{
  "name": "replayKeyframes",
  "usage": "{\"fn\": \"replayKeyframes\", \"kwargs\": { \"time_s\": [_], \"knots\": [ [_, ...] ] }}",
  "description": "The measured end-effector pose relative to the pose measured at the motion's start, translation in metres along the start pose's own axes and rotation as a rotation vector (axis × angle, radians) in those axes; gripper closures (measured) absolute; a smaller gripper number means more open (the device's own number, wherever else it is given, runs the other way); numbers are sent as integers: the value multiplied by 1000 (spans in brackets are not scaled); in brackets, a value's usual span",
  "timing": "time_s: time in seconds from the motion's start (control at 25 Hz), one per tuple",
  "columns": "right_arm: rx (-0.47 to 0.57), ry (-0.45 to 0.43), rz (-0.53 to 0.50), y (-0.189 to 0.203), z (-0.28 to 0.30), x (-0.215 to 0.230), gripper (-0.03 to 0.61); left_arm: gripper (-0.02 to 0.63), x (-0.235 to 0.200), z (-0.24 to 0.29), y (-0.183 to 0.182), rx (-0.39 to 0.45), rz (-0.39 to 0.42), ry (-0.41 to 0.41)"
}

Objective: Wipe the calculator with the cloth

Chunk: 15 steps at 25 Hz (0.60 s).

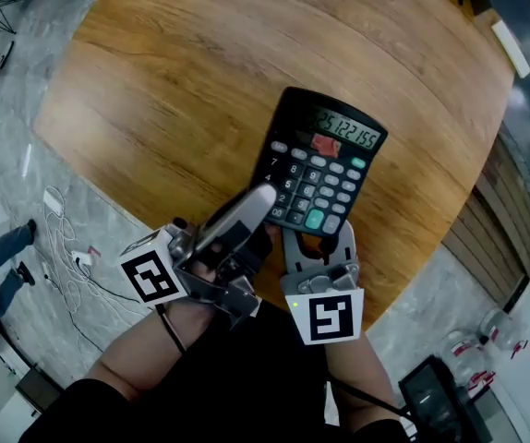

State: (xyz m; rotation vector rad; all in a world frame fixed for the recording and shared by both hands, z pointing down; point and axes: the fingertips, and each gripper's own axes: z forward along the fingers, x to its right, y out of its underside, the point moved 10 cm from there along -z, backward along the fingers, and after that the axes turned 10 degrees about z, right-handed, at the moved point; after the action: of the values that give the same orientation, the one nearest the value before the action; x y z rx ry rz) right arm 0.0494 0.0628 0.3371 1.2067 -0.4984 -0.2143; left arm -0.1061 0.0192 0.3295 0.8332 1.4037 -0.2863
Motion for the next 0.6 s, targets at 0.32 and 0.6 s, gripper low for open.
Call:
{"fn": "replayKeyframes", "kwargs": {
  "time_s": [0.32, 0.6],
  "knots": [
    [66, 59, 0, -6, -20, 19, 517, 546, -8, -3, -13, 18, 21, -9],
    [131, 182, -22, -11, -44, 50, 517, 545, -4, -5, -15, 37, 34, -17]
  ]
}}
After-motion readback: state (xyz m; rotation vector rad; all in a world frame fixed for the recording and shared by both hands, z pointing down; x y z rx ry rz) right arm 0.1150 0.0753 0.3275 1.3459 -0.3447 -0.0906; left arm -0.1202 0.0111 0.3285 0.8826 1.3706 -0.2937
